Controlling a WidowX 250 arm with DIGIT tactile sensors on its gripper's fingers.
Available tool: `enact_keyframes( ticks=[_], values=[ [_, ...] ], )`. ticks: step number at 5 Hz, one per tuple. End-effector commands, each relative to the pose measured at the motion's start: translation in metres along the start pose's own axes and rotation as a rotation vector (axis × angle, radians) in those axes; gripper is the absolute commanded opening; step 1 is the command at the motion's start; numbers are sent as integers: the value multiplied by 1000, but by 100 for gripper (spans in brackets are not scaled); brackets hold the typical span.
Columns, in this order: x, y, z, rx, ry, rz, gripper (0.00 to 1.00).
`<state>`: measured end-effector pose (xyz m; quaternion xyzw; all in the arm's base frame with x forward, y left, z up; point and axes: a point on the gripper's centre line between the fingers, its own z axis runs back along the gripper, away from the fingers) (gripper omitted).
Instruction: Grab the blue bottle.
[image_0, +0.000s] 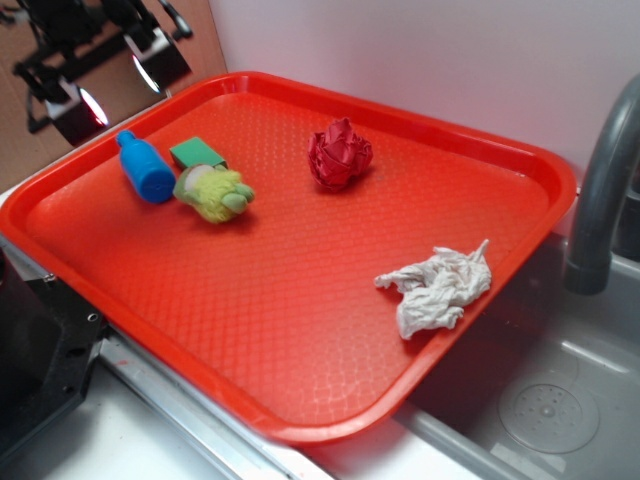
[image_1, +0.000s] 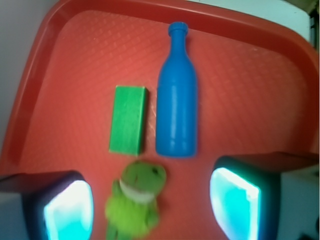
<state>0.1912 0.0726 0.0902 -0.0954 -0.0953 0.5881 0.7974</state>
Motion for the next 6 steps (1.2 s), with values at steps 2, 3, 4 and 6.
enact_keyframes(
  ticks=[2, 3, 4, 6],
  values=[
    [21, 14, -55, 80, -123, 28, 100],
    [22, 20, -64, 106, -146, 19, 100],
    [22, 22, -72, 122, -162, 10, 100],
    [20, 22, -74, 119, -171, 10, 0]
  ],
)
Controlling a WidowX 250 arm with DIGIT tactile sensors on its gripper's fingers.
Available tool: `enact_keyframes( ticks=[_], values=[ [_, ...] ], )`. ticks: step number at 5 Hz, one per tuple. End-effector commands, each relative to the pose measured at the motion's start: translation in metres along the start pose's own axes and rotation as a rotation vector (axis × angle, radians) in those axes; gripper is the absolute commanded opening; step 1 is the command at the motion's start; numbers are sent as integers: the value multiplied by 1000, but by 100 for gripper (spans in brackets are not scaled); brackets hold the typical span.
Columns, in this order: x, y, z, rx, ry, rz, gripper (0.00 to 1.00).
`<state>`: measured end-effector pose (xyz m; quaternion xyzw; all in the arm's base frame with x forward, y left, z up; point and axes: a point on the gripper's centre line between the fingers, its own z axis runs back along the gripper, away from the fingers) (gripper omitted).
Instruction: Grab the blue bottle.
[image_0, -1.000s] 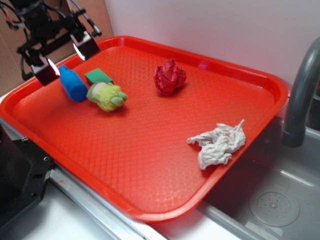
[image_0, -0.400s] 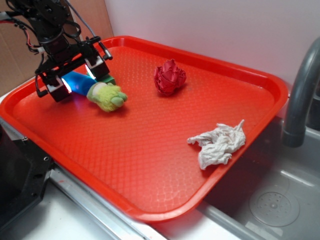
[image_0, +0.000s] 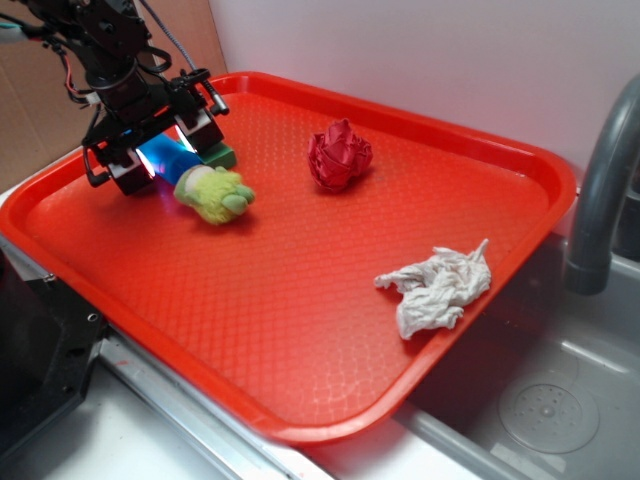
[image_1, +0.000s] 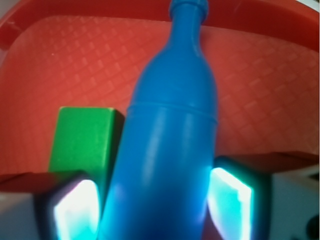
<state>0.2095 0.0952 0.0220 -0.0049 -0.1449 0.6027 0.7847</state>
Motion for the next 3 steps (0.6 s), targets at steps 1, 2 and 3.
enact_keyframes(
  ticks=[1, 2, 3],
  values=[
    [-5, 14, -3, 26, 21, -3, 0],
    [-5, 12, 7, 16, 34, -2, 0],
    [-5, 4, 40, -20, 101, -43, 0]
  ],
)
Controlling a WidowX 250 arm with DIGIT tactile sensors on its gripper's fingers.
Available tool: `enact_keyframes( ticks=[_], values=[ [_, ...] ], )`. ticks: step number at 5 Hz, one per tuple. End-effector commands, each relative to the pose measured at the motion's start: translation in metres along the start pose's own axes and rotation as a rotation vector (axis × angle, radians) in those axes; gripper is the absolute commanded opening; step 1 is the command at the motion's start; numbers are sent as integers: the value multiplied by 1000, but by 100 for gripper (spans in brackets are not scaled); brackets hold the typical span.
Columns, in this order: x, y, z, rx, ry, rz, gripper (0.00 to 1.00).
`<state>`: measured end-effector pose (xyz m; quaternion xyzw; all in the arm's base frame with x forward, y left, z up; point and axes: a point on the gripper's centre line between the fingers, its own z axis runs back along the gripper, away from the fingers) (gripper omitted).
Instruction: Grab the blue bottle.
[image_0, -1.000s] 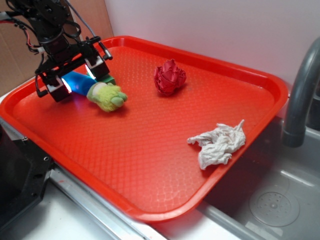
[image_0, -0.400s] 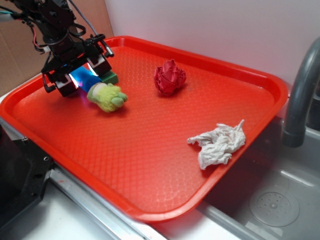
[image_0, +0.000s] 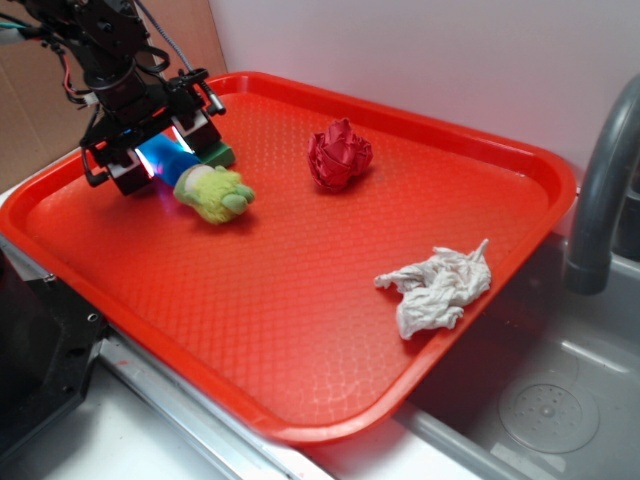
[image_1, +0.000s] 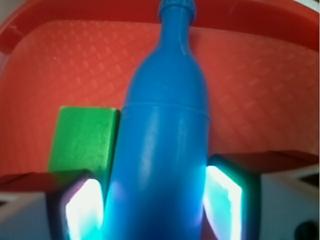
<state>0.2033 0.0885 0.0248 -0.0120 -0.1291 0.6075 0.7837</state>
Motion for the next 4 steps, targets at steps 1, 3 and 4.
enact_keyframes(
  ticks=[1, 3, 4],
  values=[
    [-1, -10, 72, -47, 142, -193, 0],
    [-28, -38, 130, 23, 270, -689, 0],
    [-35, -40, 151, -21, 302, -866, 0]
  ],
)
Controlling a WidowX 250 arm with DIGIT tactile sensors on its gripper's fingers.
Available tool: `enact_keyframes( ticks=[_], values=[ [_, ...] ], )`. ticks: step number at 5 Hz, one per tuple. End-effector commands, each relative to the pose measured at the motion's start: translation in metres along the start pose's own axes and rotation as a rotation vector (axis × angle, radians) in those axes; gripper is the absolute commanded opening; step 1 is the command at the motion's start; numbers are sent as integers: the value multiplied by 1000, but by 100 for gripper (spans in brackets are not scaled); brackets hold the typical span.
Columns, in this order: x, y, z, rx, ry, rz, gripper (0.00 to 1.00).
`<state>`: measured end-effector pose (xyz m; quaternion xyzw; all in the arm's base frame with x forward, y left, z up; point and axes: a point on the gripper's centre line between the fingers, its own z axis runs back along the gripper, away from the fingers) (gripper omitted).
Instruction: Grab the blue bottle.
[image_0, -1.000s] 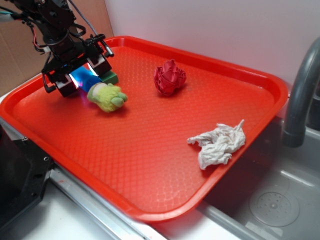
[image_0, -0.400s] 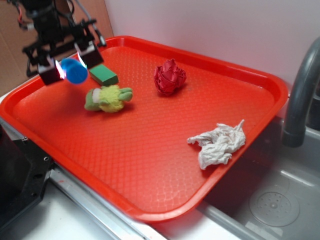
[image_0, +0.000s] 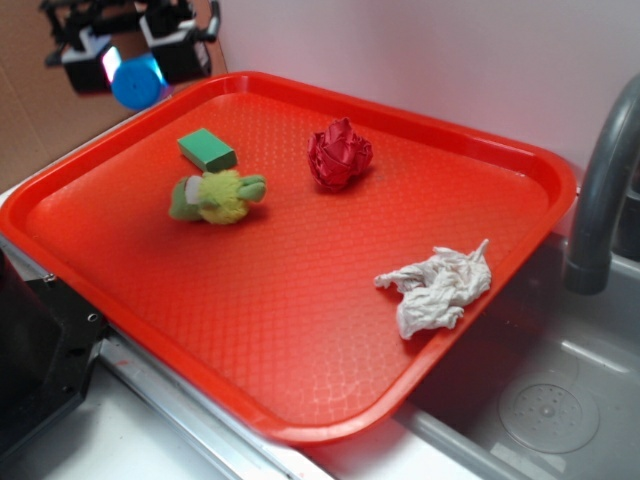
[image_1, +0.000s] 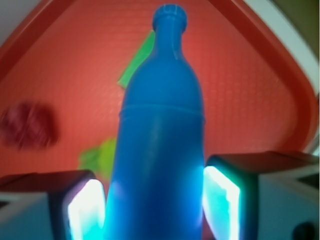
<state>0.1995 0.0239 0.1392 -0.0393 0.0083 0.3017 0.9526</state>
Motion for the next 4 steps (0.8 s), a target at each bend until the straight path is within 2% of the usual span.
enact_keyframes(
  ticks=[1, 2, 3, 4],
  values=[
    [-12, -8, 53, -48, -27, -262, 0],
    [-25, -12, 66, -73, -58, -313, 0],
    [-33, -15, 61, -69, -54, -307, 0],
    [-29, -13, 59, -53, -27, -204, 0]
  ],
)
